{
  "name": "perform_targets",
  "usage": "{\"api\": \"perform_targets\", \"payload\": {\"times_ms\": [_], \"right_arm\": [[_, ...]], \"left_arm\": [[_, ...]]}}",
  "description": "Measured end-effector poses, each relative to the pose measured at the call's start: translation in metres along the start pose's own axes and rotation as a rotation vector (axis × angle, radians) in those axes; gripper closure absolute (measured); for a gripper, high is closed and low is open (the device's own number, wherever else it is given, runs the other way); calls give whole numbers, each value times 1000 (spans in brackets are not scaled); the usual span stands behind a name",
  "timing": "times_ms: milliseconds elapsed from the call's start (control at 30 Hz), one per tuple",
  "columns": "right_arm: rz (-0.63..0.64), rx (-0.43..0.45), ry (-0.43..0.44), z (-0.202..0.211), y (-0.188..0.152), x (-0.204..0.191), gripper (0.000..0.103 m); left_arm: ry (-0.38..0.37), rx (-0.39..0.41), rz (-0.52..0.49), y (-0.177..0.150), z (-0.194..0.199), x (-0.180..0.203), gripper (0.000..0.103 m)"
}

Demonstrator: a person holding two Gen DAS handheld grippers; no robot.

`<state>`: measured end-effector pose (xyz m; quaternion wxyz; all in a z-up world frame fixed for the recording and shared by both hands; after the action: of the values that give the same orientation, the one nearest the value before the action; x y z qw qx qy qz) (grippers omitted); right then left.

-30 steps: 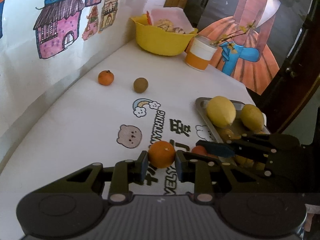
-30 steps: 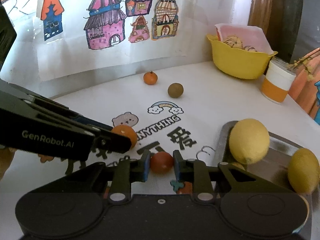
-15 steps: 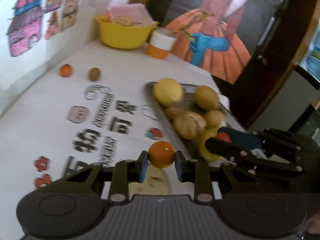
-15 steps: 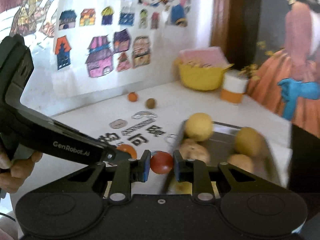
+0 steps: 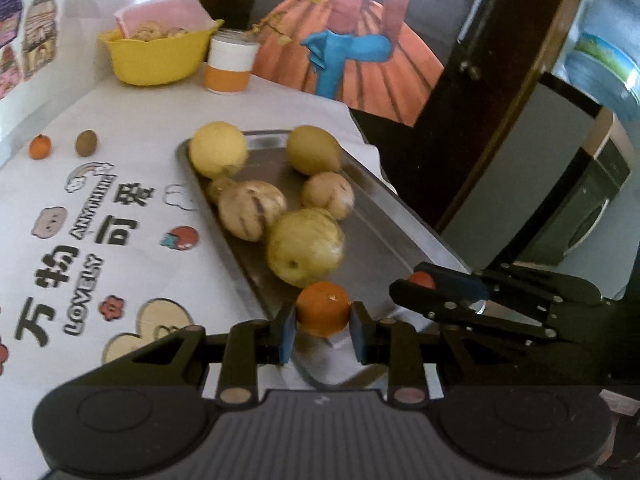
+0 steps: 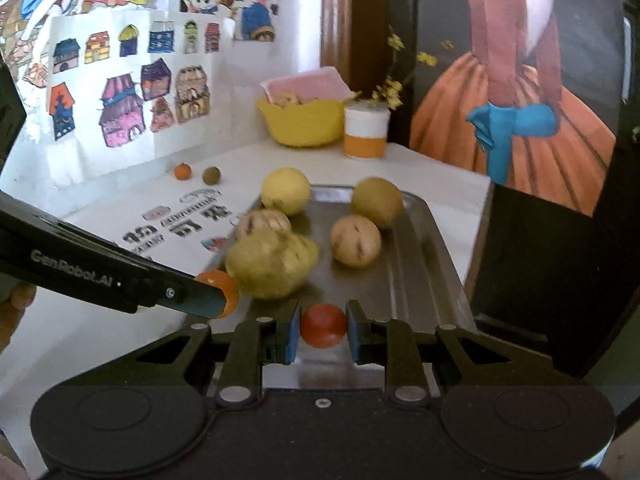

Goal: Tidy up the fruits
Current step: 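Carry the orange and tomato onto the tray and open both tools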

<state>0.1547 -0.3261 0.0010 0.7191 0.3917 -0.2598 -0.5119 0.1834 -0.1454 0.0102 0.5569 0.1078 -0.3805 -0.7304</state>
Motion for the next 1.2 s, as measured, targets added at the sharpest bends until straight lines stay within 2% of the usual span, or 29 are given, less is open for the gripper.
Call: {"api": "perform_targets", "payload": {"times_ms": [433, 533, 633, 800, 900, 933, 1000, 1100, 1133, 1200], "right_arm": [[-60, -1, 14, 0, -16, 16, 77], [-67, 4, 15, 3, -17, 16, 72], [-72, 10, 10, 6, -17, 16, 67], [-81, 26, -24, 18, -16, 17, 48], [-84, 41, -42, 28, -15, 17, 41], [-85, 46, -48, 31, -14, 17, 39], [-89, 56, -57, 39, -13, 16, 28], [-97, 69, -55, 50, -11, 13, 17], [-98, 72, -53, 54, -10, 12, 14], [-105, 73, -34, 62, -10, 8, 3]], "left_arm": [[49, -37, -43, -6, -12, 18, 71], [41, -41, -28, -6, -11, 17, 71], [36, -37, -19, -6, -9, 16, 63], [25, -7, -10, -7, 3, 14, 47], [29, 26, -11, -8, 14, 15, 39], [32, 37, -13, -8, 18, 15, 33], [40, 61, -13, -8, 27, 15, 23], [48, 91, -8, -8, 41, 14, 11], [51, 97, -7, -8, 45, 13, 5], [65, 110, -1, -8, 53, 11, 1]]}}
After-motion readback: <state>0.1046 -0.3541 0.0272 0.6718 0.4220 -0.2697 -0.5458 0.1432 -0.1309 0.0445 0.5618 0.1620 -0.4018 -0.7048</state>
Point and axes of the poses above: each gripper's, at about its wrist camera, not at the fingertips, and z roughly against the way its jaws point, x to its right, y to its top, the point moved 1 cm from there along -z, roughly the way its jaws point, and after that the axes turned 2 degrees about -z, right-handed, at the moved point
